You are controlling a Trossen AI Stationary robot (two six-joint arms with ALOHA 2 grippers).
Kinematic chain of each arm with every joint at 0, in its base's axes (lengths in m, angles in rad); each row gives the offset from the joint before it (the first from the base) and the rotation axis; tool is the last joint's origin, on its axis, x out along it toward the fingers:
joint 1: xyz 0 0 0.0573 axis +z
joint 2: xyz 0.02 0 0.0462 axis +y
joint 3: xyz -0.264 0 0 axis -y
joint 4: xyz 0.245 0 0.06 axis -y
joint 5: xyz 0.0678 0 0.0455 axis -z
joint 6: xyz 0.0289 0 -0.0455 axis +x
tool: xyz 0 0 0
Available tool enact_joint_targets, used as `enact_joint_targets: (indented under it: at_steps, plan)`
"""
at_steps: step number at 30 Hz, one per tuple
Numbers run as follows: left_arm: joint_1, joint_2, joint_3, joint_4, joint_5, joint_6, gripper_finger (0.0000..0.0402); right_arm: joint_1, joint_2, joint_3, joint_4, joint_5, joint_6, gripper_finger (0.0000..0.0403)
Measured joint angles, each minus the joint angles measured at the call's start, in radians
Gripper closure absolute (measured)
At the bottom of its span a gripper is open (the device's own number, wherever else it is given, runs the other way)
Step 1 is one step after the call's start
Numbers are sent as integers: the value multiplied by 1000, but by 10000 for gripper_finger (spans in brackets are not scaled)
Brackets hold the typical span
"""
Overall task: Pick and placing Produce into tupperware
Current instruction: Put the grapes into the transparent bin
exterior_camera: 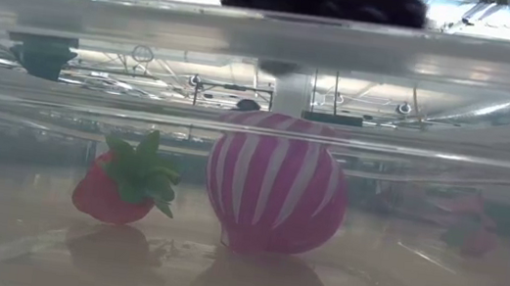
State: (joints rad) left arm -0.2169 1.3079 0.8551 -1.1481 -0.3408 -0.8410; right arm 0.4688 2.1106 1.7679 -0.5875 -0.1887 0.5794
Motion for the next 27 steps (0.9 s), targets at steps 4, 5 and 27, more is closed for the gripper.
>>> enact_joint_targets:
  at_steps: [4, 5, 27]
  plan:
    - [0, 0, 0, 0, 0, 0, 140, 20, -1, 0, 0, 0, 39, 176]
    - [0, 0, 0, 0, 0, 0, 139, 23, -1, 0, 0, 0, 45, 176]
    - [0, 0, 0, 0, 0, 0, 142, 12, 33, -1, -23, -43, 68, 176]
